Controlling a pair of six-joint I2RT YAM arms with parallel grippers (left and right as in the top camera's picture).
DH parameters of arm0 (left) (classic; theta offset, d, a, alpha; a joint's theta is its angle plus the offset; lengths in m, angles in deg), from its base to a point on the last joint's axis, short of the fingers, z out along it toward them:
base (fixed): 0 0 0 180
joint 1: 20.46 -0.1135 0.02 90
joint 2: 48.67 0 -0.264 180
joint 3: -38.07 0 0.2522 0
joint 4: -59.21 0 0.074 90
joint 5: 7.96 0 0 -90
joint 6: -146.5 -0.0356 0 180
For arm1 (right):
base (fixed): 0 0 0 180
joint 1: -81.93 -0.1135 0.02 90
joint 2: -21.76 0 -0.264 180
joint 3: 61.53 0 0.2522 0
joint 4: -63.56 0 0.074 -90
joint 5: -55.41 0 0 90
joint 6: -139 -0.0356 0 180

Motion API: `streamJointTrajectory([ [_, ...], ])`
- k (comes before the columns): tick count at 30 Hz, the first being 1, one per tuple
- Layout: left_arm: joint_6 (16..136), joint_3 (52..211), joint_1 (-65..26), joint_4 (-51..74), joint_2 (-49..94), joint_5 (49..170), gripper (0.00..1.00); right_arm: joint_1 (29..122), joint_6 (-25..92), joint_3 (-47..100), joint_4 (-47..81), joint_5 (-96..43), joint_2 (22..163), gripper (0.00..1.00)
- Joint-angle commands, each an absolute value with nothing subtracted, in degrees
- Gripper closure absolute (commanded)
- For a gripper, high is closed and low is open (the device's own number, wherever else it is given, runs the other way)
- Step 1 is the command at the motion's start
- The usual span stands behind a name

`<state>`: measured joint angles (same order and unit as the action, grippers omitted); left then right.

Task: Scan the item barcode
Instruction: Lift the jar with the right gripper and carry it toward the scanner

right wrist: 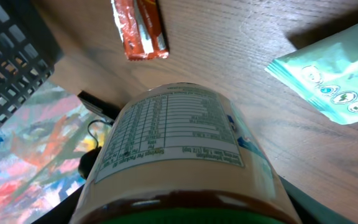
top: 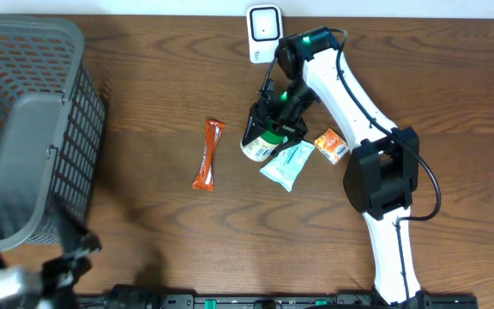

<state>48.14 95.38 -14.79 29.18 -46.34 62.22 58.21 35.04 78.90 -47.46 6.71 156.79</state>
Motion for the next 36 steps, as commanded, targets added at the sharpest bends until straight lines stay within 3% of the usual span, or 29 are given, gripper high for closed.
streamJointTrajectory([
  [1,52.49,92.80,-15.03,27.12,-45.05,61.81,0.03,57.55,37.75,80.06,-47.54,9.42,154.12,0.43],
  [15,58.48,81.02,-15.03,25.75,-45.07,64.87,0.02,57.03,37.64,80.06,-47.54,9.44,154.10,0.41],
  [27,70.41,78.07,-15.03,11.80,-45.05,66.46,0.02,56.33,36.81,80.06,-47.54,9.49,154.10,0.40],
  [36,70.76,77.55,-15.03,8.22,-45.05,66.40,0.02,56.35,36.86,80.06,-47.48,8.48,154.10,0.39],
])
